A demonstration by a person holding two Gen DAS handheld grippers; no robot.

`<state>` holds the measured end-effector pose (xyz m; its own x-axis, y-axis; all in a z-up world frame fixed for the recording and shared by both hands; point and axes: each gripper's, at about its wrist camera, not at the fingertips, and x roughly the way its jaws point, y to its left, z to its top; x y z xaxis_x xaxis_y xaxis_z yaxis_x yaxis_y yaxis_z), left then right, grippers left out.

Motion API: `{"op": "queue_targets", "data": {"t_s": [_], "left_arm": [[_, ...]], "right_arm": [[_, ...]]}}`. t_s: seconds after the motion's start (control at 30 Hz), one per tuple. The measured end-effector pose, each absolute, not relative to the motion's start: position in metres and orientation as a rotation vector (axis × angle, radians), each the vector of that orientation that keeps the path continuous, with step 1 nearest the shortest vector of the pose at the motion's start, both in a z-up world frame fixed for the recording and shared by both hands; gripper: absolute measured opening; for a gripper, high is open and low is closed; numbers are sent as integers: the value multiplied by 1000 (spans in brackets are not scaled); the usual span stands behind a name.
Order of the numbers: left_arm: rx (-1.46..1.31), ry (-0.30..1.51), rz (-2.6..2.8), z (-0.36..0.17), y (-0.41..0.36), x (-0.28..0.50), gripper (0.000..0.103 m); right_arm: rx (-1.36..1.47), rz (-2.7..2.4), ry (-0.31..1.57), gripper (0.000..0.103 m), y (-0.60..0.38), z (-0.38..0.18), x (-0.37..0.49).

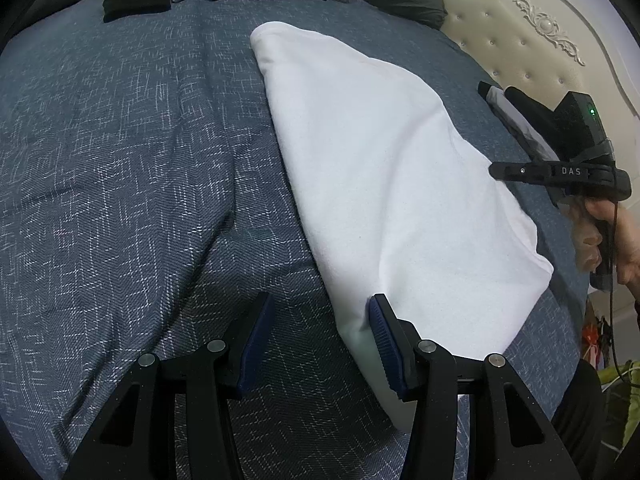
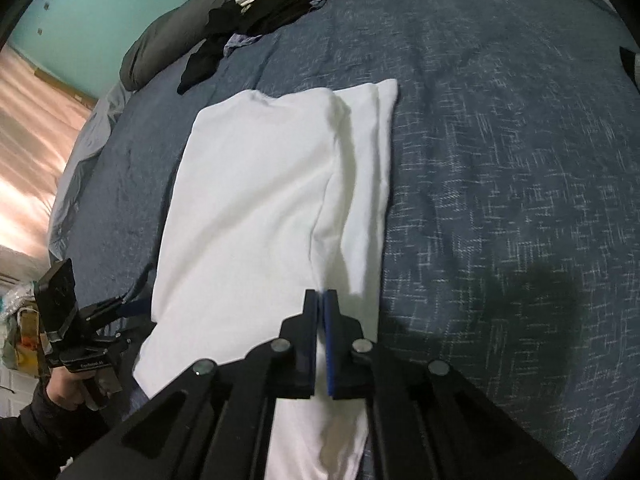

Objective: Fold clothes

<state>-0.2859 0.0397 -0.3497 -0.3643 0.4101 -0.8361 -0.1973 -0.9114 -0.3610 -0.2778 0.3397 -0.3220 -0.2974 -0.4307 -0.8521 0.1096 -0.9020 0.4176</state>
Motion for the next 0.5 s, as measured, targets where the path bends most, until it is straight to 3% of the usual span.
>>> {"op": "queue_targets", "data": {"t_s": [0.5], "left_arm": [[-1503,-278,2311,-351,52,-301,53]], "right_arm": [[1634,-2228,-533,5,352,-316,-269]]}}
